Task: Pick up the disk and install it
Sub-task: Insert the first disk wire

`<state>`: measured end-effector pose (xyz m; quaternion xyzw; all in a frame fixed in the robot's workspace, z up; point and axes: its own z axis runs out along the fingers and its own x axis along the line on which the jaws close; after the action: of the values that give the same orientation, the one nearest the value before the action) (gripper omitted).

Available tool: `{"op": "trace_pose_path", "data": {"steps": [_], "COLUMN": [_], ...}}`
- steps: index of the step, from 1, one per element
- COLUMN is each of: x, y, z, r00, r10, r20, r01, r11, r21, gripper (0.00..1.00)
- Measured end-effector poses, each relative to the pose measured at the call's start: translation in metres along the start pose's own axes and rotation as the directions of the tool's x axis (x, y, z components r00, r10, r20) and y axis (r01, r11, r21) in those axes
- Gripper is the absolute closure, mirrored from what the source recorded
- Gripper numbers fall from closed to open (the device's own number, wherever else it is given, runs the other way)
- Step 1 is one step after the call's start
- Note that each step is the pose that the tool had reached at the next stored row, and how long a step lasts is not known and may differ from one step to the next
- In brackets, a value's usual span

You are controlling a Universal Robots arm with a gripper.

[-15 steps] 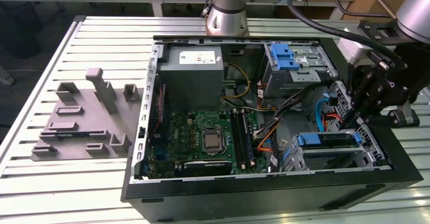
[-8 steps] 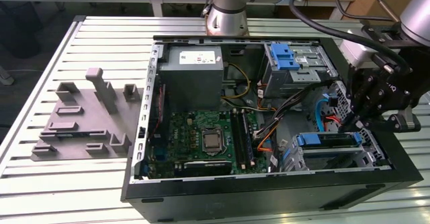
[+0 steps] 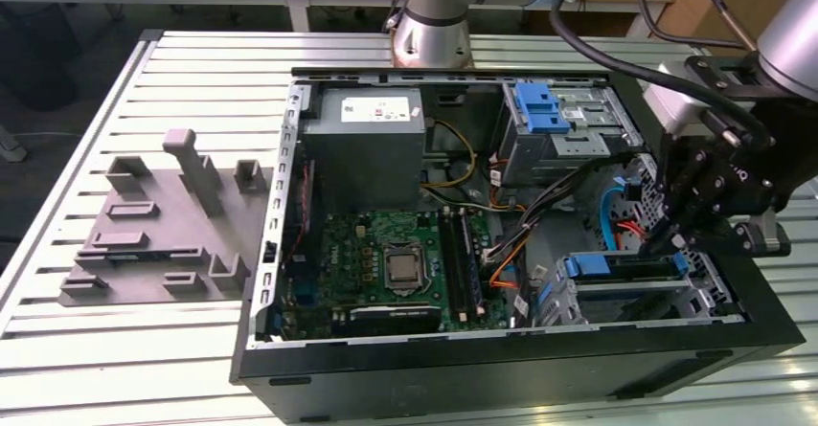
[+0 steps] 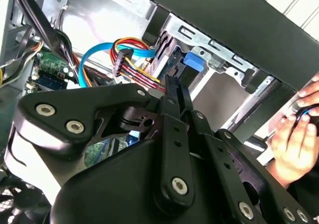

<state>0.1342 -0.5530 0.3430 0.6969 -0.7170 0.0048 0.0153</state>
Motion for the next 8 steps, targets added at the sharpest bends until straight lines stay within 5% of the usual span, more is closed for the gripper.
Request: {"op": "trace_pose_path", "data": {"steps": [8], "x": [-0.0001], "y": [-0.0007], "z": [0.0020], "r00": [1.0000], "r10": [0.009], "r20": [0.0016], "r01": [-0.009], "r11": [1.0000], "r21": [-0.0007], "gripper": [0.84]}}
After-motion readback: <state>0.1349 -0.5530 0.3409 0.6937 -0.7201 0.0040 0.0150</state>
